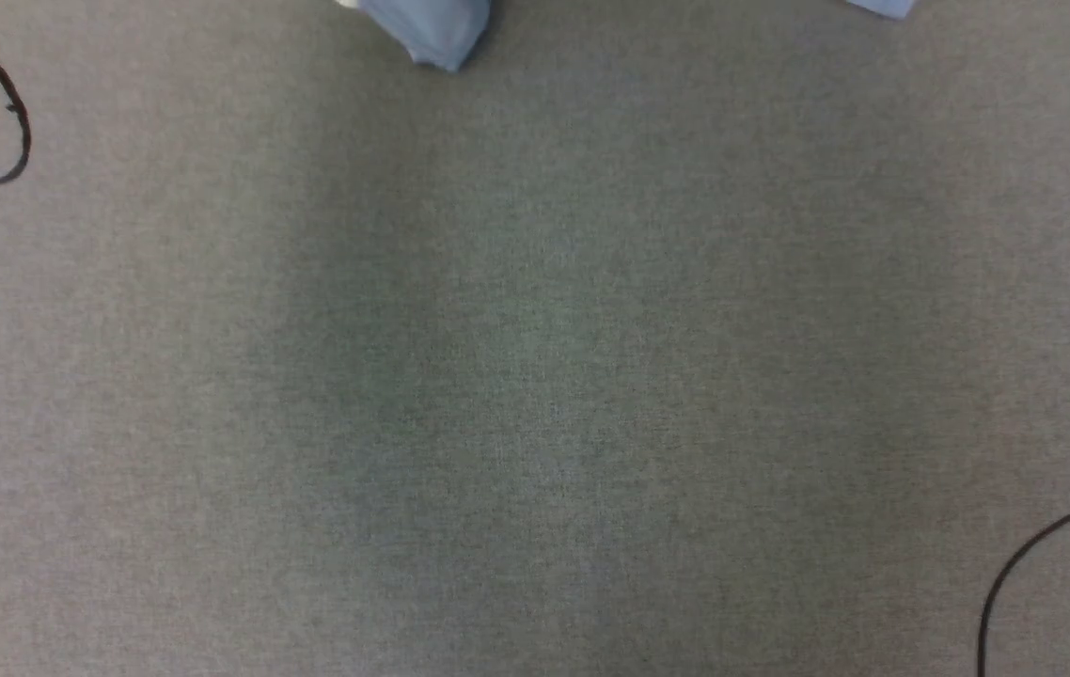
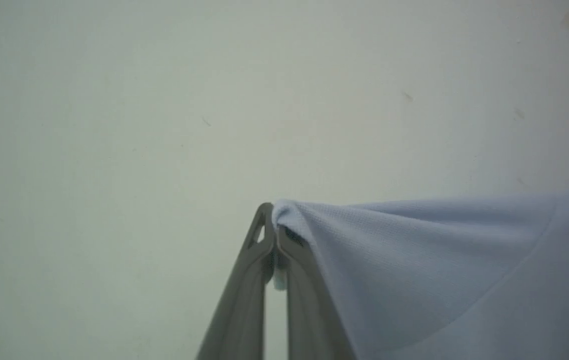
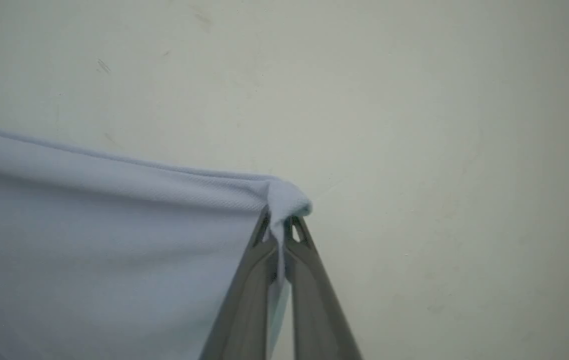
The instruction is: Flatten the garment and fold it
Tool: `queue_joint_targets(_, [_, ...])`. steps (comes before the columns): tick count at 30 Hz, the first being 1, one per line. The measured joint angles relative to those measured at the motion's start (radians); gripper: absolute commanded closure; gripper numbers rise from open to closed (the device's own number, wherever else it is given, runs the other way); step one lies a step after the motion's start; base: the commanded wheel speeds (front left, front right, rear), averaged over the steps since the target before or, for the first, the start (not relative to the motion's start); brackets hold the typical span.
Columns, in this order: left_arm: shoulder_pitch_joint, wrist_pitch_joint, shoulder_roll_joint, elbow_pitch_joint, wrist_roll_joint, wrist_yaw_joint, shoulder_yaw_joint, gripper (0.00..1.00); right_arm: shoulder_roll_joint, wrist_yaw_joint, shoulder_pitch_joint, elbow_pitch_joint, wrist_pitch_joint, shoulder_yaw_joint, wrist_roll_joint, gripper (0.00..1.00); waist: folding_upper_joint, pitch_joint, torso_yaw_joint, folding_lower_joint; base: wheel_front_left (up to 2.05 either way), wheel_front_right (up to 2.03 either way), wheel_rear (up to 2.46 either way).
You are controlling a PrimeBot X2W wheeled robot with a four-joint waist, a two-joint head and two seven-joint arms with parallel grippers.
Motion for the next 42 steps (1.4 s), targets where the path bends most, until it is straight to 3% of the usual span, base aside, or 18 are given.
queue_joint_targets(8, [0.047, -0.036, -0.03, 0.113, -0.04, -0.021, 0.012, 1.0, 0.046, 0.0, 0.01, 0.122, -0.045, 0.095, 0.06, 1.0, 0.0, 0.093, 0.003, -0.0001, 0.0, 0.0, 0.0])
queue_joint_targets(14, [0.173, -0.063, -0.052, 0.159, -0.103, -0.053, 0.056, 1.0, 0.072, 0.0, 0.122, 0.164, -0.062, 0.178, 0.139, 1.0, 0.0, 0.085, 0.011, -0.0003, 0.0, 0.0, 0.0])
queue_joint_targets(18, [0.314, -0.071, -0.065, 0.146, -0.149, -0.062, 0.102, 1.0, 0.068, 0.0, 0.26, 0.145, -0.067, 0.248, 0.199, 1.0, 0.0, 0.041, 0.015, -0.0004, 0.0, 0.0, 0.0])
queue_joint_targets(24, [0.656, -0.072, -0.054, -0.035, -0.174, -0.055, 0.197, 1.0, 0.02, 0.0, 0.539, -0.011, -0.083, 0.349, 0.312, 1.0, 0.0, -0.057, 0.026, -0.0006, 0.0, 0.0, 0.0])
queue_joint_targets(33, [1.233, -0.046, -0.024, -0.387, -0.172, 0.047, 0.232, 1.0, -0.072, 0.0, 0.969, -0.26, -0.116, 0.312, 0.38, 1.0, 0.0, -0.22, 0.036, -0.0008, 0.0, 0.0, 0.0])
queue_joint_targets(42, [1.713, 0.124, 0.03, -0.876, -0.19, 0.235, 0.243, 1.0, -0.068, 0.001, 1.425, -0.546, -0.033, 0.027, 0.29, 1.0, 0.0, -0.353, 0.046, -0.0007, 0.0, 0.0, 0.0])
